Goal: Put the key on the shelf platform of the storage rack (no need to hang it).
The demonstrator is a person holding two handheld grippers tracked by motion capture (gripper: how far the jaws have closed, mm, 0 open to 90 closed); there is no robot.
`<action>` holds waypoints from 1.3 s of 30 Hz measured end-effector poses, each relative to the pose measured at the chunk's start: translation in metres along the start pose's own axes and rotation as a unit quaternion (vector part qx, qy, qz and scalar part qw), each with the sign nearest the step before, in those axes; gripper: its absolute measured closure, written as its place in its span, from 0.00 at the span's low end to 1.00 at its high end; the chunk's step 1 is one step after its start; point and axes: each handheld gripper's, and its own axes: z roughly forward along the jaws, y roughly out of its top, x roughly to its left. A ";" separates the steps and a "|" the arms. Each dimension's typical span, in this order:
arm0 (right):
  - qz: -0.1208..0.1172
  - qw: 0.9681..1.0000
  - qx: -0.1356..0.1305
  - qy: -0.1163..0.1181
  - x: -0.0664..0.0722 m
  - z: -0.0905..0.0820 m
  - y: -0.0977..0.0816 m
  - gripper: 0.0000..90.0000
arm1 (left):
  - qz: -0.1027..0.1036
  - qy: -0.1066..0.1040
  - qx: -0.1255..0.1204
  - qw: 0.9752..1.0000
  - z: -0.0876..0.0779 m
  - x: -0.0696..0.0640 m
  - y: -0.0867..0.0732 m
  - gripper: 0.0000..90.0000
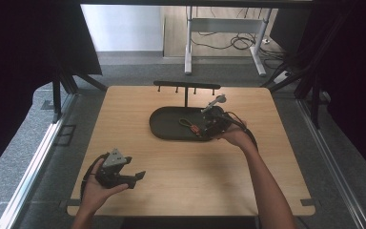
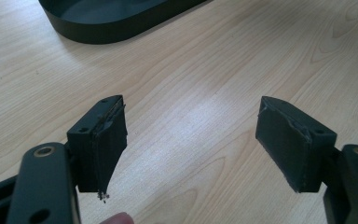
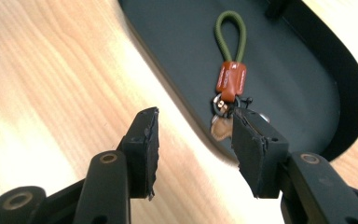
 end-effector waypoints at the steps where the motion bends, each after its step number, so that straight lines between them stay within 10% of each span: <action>1: 0.001 1.000 -0.002 0.000 0.001 -0.003 -0.004 0.57 | 0.000 0.000 0.000 1.000 0.000 0.000 0.000 0.28; 39: 0.039 0.996 -0.076 -0.021 0.031 -0.018 -0.134 0.49 | 0.007 0.005 0.010 1.000 0.003 -0.003 0.001 0.28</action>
